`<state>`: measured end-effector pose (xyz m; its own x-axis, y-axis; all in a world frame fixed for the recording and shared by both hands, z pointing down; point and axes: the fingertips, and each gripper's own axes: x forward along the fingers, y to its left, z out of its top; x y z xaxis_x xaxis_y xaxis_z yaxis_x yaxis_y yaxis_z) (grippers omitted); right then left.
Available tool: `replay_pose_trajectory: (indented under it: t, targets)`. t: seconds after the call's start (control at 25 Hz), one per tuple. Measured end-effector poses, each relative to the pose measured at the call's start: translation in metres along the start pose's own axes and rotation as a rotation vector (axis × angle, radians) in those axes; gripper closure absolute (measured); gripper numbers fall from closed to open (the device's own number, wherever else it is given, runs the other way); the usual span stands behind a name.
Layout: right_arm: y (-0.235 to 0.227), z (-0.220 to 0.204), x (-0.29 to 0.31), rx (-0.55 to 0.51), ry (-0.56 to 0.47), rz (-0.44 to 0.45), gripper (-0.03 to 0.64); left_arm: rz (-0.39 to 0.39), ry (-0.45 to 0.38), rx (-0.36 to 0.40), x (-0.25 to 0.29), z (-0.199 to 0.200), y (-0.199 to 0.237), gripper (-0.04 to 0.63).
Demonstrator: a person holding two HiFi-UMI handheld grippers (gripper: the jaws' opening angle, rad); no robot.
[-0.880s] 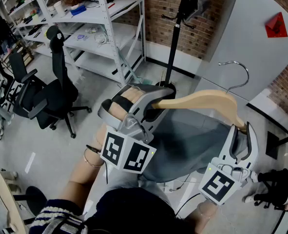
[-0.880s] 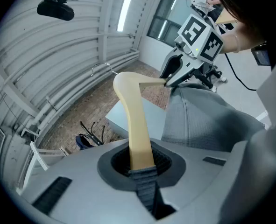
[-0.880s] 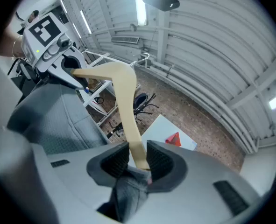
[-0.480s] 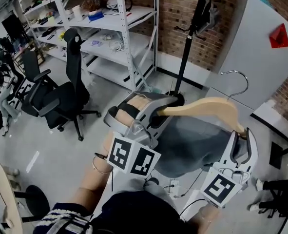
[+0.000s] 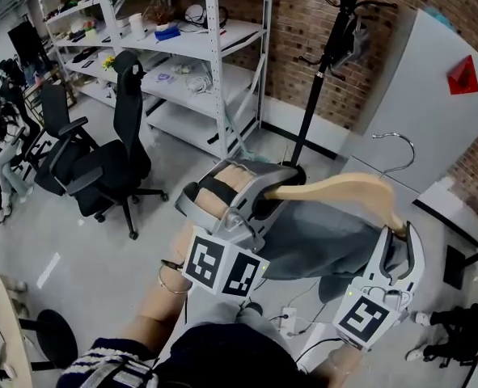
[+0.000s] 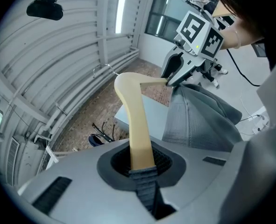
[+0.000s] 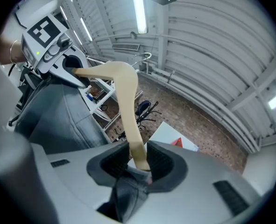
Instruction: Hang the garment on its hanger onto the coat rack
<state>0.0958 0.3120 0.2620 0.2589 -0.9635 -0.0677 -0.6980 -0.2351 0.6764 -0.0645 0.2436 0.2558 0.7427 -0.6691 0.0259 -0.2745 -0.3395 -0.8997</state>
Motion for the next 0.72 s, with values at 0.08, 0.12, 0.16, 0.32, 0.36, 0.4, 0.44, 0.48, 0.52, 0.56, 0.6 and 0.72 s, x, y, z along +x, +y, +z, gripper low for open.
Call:
replay_pose_trajectory:
  t: [0.08, 0.12, 0.16, 0.32, 0.36, 0.4, 0.44, 0.48, 0.52, 0.56, 0.6, 0.72]
  targets:
    - [0.001, 0.0, 0.003, -0.006, 0.0, -0.004, 0.503, 0.0, -0.001, -0.003, 0.003, -0.002, 0.0, 0.569]
    - [0.001, 0.0, 0.004, -0.008, 0.0, -0.005, 0.503, 0.0, -0.002, -0.004, 0.004, -0.003, 0.001, 0.569]
    - [0.002, 0.0, 0.006, -0.009, 0.001, -0.005, 0.503, -0.001, -0.002, -0.006, 0.005, -0.005, 0.001, 0.569]
    - [-0.002, -0.004, 0.023, -0.01, -0.004, 0.0, 0.503, 0.0, 0.002, -0.014, 0.022, -0.009, 0.003, 0.569]
    - [-0.003, -0.005, 0.028, -0.011, -0.01, 0.001, 0.503, 0.001, 0.003, -0.016, 0.027, -0.01, 0.004, 0.569]
    - [-0.004, -0.005, 0.033, -0.016, -0.014, 0.002, 0.503, 0.002, 0.005, -0.02, 0.031, -0.012, 0.004, 0.569]
    - [-0.003, -0.005, 0.038, -0.022, -0.015, 0.003, 0.503, 0.002, 0.008, -0.024, 0.034, -0.014, 0.005, 0.569]
    - [-0.003, -0.006, 0.042, -0.028, -0.015, 0.004, 0.503, 0.001, 0.011, -0.028, 0.037, -0.017, 0.005, 0.569]
    - [-0.002, -0.006, 0.046, -0.033, -0.014, 0.006, 0.503, 0.001, 0.014, -0.032, 0.04, -0.02, 0.006, 0.569]
    - [-0.002, -0.006, 0.052, -0.035, -0.014, 0.006, 0.503, 0.0, 0.016, -0.036, 0.045, -0.022, 0.007, 0.569]
    - [-0.001, -0.006, 0.058, -0.036, -0.013, 0.006, 0.503, -0.001, 0.017, -0.04, 0.049, -0.025, 0.007, 0.569]
    - [0.003, -0.007, 0.077, -0.038, -0.015, -0.001, 0.503, -0.005, 0.013, -0.049, 0.065, -0.038, 0.01, 0.569]
